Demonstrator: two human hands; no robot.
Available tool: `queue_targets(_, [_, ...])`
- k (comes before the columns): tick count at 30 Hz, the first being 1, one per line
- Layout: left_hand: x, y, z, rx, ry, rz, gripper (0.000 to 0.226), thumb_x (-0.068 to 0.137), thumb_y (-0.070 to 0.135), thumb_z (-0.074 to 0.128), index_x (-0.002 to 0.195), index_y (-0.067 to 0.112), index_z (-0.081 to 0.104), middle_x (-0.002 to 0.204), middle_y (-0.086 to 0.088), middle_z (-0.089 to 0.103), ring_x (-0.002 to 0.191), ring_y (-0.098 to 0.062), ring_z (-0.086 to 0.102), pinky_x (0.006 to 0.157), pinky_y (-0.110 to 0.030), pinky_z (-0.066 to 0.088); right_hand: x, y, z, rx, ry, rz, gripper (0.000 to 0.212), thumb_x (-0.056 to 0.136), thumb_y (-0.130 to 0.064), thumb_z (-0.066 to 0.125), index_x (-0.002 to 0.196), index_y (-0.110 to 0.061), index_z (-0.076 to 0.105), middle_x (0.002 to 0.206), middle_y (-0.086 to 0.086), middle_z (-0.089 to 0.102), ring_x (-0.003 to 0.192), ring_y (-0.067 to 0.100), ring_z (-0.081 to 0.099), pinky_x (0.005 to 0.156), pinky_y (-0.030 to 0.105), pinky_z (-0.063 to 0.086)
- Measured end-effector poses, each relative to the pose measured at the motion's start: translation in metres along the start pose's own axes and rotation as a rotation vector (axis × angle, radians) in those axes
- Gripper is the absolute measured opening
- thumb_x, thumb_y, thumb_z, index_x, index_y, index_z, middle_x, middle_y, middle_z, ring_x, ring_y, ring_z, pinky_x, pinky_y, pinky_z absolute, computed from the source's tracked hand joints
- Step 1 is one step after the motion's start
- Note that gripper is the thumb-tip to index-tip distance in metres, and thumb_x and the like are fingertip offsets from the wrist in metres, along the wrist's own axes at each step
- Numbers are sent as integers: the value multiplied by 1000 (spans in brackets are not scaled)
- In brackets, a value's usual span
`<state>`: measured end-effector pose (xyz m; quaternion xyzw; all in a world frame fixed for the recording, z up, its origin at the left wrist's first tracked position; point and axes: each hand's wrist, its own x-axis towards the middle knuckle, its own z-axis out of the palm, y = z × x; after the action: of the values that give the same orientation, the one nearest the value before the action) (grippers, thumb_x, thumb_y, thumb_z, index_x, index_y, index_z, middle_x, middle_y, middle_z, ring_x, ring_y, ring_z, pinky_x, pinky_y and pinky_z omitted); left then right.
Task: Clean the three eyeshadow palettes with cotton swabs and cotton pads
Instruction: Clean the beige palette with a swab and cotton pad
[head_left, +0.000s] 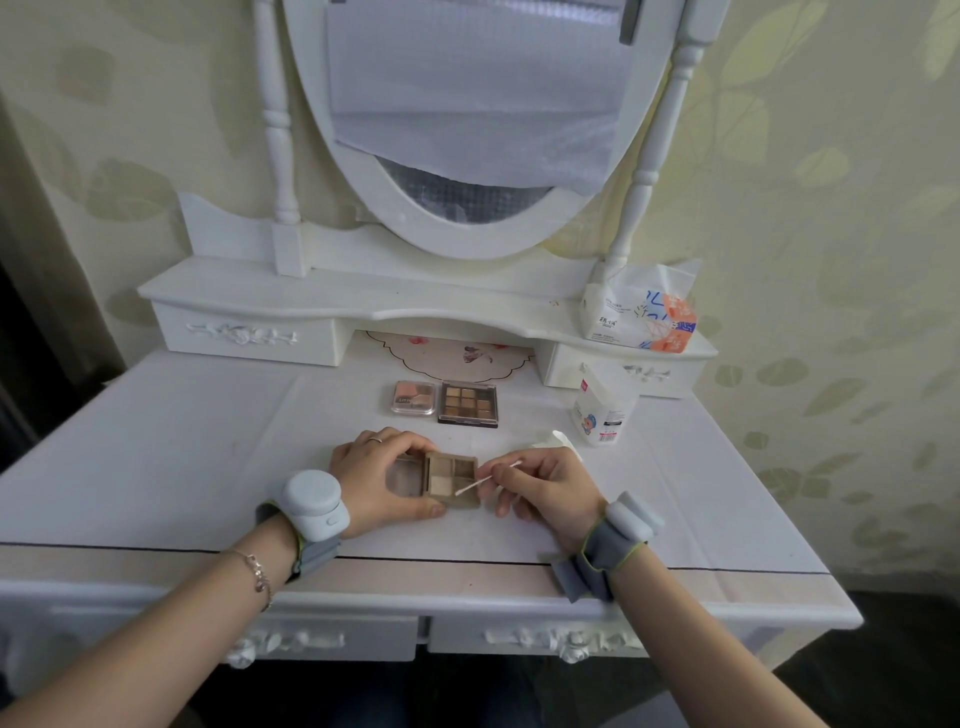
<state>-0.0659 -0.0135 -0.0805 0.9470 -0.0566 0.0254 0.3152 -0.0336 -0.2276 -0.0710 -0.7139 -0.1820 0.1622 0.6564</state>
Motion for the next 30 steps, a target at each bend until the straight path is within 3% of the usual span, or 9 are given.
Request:
queue_targets(20, [1, -1, 0, 1, 7, 10, 70, 39, 78, 49, 103, 49, 47, 108, 22, 49, 107, -3, 39, 93, -25, 24, -1, -2, 0, -6, 54, 3, 25, 91, 3, 51, 79, -8, 69, 65, -1, 70, 46, 8, 57, 39, 17, 34])
queue_targets(30, [0, -1, 0, -16, 8, 23, 60, 39, 78, 51, 94, 54, 44, 106, 26, 49, 107, -3, 41, 92, -25, 26, -2, -3, 1, 38, 91, -5, 22, 92, 0, 51, 83, -8, 70, 67, -1, 70, 45, 6, 56, 39, 17, 33])
